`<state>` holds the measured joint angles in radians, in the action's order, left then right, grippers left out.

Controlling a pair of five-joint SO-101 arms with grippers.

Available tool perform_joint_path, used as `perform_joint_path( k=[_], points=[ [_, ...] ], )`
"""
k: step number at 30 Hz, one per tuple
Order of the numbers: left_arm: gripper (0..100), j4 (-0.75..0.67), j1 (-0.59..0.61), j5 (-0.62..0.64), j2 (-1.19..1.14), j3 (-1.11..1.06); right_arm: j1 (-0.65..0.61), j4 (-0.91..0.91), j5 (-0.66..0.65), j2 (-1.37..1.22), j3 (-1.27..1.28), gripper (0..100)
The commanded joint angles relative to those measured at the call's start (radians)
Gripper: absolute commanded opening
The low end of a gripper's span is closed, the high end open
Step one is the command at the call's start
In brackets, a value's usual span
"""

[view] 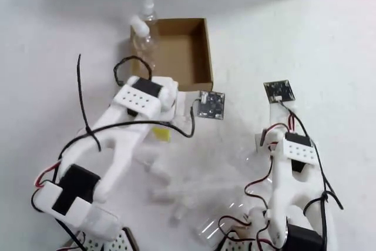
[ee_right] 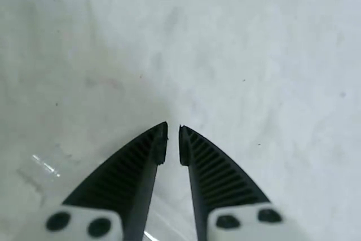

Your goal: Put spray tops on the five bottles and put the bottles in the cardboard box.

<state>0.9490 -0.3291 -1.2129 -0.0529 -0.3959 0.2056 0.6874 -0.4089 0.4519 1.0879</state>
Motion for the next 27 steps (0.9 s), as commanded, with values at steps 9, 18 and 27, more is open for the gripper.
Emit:
perform_joint_path(
  k=[9,18,27],
  points=[
    [34,-0.041,-0.005,0.023,-0.122,0.058,0.01,-0.013,-0.006,0.016,-0.006,1.7],
    [19,-0.04,-0.013,0.021,-0.142,0.055,0.01,-0.015,-0.006,0.016,-0.008,1.7],
    [2,0.146,-0.061,0.052,-0.134,0.06,0.01,-0.033,-0.006,0.016,-0.005,1.7]
  ],
)
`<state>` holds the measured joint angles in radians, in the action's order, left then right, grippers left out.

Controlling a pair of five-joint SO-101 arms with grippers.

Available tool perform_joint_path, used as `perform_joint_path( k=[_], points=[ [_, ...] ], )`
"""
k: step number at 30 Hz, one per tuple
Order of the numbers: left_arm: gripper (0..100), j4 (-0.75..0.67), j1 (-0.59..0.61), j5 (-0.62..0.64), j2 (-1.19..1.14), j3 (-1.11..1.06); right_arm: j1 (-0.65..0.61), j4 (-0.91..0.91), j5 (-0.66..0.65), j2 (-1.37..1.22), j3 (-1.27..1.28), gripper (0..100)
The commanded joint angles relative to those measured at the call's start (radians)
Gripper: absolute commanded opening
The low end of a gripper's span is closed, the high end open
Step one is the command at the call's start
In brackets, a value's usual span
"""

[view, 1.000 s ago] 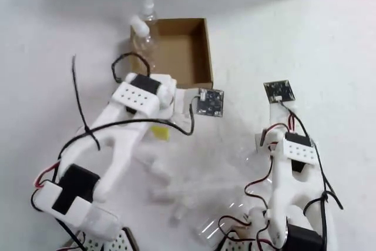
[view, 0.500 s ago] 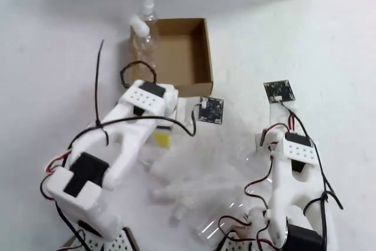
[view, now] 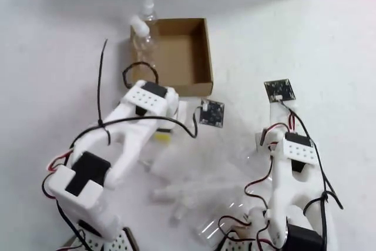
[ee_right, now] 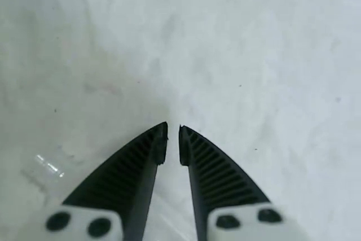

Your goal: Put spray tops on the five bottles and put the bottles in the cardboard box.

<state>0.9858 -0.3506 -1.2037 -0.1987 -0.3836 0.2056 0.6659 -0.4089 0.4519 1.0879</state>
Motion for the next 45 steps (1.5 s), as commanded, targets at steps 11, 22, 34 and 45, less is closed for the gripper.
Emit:
perform_joint_path(
  k=[11,22,34,45],
  points=[
    [2,0.183,0.025,0.523,0.047,0.278,0.007,-0.013,-0.008,0.016,-0.005,1.7],
    [2,0.379,0.186,0.712,0.366,0.238,0.002,-0.013,-0.006,0.016,-0.003,1.7],
    [2,0.373,0.55,0.934,0.733,-0.103,-0.004,-0.008,0.0,0.027,-0.006,1.9],
    [2,0.095,0.746,1.185,0.834,-0.336,-0.039,0.32,-0.008,0.131,-0.29,2.1]
  ],
)
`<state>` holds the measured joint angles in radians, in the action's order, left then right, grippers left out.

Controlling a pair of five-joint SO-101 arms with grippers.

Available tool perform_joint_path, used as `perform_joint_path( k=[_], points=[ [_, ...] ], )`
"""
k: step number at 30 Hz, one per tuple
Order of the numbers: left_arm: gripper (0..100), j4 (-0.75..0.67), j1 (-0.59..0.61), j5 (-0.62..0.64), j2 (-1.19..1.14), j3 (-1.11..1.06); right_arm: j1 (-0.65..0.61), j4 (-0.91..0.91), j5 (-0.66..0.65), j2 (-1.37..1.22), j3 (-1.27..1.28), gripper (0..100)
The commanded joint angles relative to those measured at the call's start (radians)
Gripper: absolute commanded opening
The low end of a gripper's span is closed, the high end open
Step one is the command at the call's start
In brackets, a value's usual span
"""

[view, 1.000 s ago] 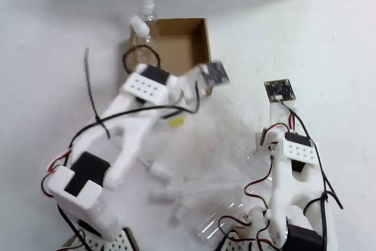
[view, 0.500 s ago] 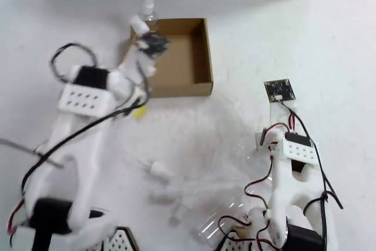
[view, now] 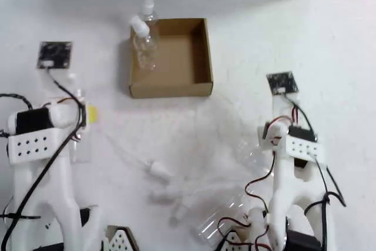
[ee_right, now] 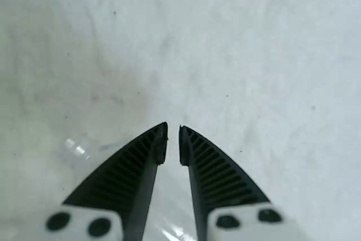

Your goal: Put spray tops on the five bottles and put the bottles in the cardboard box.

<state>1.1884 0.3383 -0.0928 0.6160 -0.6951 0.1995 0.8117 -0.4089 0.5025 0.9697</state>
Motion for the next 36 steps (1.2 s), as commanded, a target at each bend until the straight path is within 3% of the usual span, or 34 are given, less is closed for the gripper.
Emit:
perform_joint_path(
  k=[1,4,8,14,20,24,29,36],
  points=[
    [2,-0.126,0.073,0.087,0.001,-0.029,-0.056,0.228,-0.009,0.094,-0.212,2.2],
    [2,-0.164,0.13,0.098,-0.068,-0.021,-0.153,0.403,-0.011,0.137,-0.316,2.2],
    [2,-0.227,0.168,0.098,-0.156,-0.015,-0.383,0.575,-0.006,0.191,-0.385,9.1],
    [2,-0.269,0.194,0.1,-0.199,-0.014,-0.769,0.636,0.0,0.242,-0.339,14.9],
    [2,-0.269,0.196,0.1,-0.203,-0.015,-1.024,0.461,-0.009,0.237,-0.163,15.2],
    [2,-0.269,0.196,0.1,-0.205,-0.015,-1.07,0.275,-0.011,0.236,-0.026,16.6],
    [2,-0.269,0.196,0.1,-0.205,-0.015,-1.125,0.125,-0.011,0.236,0.077,28.6],
    [2,-0.269,0.194,0.1,-0.205,-0.015,-1.182,-0.081,-0.011,0.234,0.192,29.0]
  ],
)
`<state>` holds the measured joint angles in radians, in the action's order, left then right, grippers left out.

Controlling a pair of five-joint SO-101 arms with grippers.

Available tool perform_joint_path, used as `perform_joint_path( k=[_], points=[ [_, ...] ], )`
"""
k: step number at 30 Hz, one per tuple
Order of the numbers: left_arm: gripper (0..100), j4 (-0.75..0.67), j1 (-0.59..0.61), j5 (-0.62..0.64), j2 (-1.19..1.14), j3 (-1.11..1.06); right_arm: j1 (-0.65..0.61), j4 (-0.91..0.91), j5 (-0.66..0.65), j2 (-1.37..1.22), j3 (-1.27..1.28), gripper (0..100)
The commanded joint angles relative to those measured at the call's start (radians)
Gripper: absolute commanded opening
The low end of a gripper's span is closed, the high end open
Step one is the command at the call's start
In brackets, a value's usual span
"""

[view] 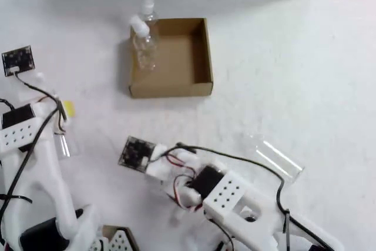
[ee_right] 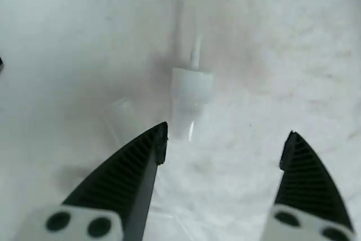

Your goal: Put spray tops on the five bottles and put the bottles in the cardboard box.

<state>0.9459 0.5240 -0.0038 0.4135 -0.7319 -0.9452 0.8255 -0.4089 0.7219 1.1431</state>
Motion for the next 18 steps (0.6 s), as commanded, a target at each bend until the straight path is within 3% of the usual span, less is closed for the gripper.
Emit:
perform_joint_path(
  k=[1,9,13,18],
  points=[
    [2,-0.026,0.008,0.011,-0.002,0.021,-0.045,-0.11,-0.009,0.015,0.026,29.0],
    [2,-0.023,0.007,0.011,-0.004,0.02,-0.051,-0.251,-0.009,-0.159,0.017,29.0],
    [2,-0.023,0.007,0.009,-0.004,0.018,-0.05,-0.232,-0.009,-0.275,-0.052,28.3],
    [2,-0.023,0.007,0.009,-0.004,0.018,-0.039,-0.163,-0.009,-0.309,-0.109,8.6]
  ],
)
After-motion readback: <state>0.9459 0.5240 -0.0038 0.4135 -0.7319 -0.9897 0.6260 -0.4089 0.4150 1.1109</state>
